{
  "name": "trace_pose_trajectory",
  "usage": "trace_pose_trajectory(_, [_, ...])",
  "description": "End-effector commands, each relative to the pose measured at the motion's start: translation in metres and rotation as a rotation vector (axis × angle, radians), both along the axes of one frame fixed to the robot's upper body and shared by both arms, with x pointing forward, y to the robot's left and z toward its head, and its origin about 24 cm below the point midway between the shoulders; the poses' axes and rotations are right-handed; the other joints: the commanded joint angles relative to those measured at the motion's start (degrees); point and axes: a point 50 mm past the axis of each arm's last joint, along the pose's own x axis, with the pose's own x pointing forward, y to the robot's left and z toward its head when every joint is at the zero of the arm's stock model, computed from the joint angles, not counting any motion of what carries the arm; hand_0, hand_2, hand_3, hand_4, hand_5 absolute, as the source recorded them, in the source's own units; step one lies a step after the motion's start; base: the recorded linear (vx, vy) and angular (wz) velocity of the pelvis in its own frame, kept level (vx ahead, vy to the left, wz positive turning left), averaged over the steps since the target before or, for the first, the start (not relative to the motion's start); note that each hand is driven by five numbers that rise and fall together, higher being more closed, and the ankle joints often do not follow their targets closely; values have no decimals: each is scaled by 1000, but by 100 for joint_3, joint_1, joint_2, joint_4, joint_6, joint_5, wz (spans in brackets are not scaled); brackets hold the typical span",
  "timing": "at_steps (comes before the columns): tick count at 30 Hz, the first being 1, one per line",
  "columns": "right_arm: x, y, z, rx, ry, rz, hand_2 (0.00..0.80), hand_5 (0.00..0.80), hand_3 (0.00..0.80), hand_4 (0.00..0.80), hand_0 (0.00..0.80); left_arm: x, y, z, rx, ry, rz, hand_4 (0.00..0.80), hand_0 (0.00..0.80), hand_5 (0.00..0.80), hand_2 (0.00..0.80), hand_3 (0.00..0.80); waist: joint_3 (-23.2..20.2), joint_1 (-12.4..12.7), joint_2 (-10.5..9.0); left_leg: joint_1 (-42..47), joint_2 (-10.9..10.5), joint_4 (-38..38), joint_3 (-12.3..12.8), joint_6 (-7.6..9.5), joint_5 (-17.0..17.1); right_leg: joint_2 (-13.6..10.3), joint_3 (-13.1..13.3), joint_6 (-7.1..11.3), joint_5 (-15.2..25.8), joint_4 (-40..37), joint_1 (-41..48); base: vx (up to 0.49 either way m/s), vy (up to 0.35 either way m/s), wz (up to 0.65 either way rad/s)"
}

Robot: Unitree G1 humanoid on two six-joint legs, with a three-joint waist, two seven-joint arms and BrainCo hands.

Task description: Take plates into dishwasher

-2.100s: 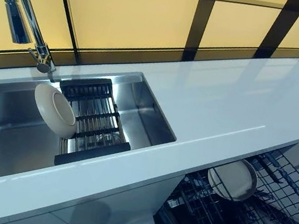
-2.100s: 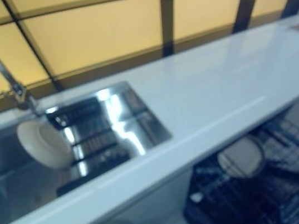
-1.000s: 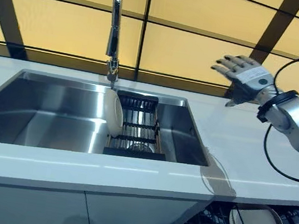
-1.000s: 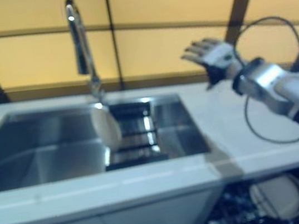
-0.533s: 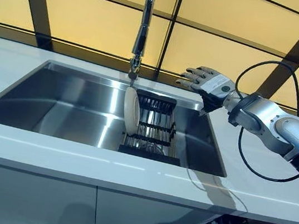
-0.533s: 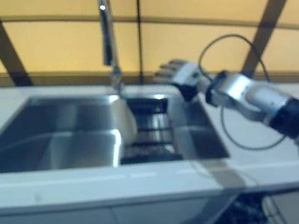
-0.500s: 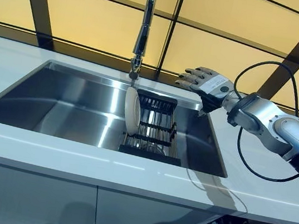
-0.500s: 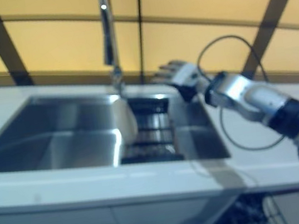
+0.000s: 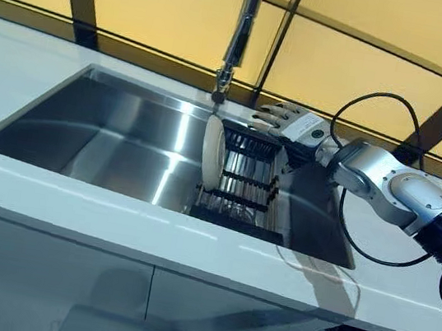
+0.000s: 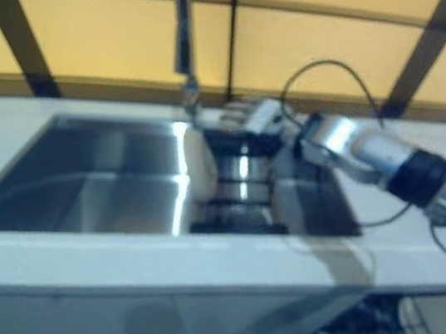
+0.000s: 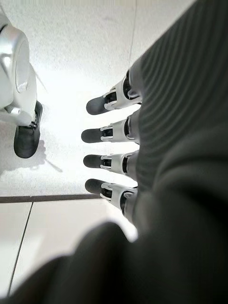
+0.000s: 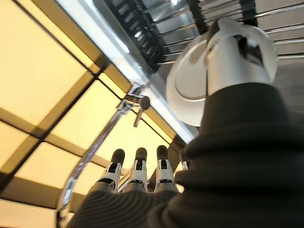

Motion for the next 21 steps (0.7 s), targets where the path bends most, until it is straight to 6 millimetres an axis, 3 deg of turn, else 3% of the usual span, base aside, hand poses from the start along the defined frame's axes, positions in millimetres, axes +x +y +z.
trace_pose_trajectory(1, [-10, 5, 50, 33, -174, -16, 0, 0, 0, 0, 0, 8, 8, 6, 20, -28, 17, 0, 0, 0, 0, 0, 101, 173, -256, 279, 114, -23, 174, -159, -331, -499, -9, 586, 404, -10, -90, 10, -3, 16])
trace_pose_trajectory(21, [-8, 6, 62, 63, -229, -44, 0, 0, 0, 0, 0, -7, 14, 2, 23, 6, 51, 0, 0, 0, 0, 0, 166, 374, -321, 220, 61, -23, 20, -121, -311, -537, -230, 561, 368, -10, -60, 9, -2, 5])
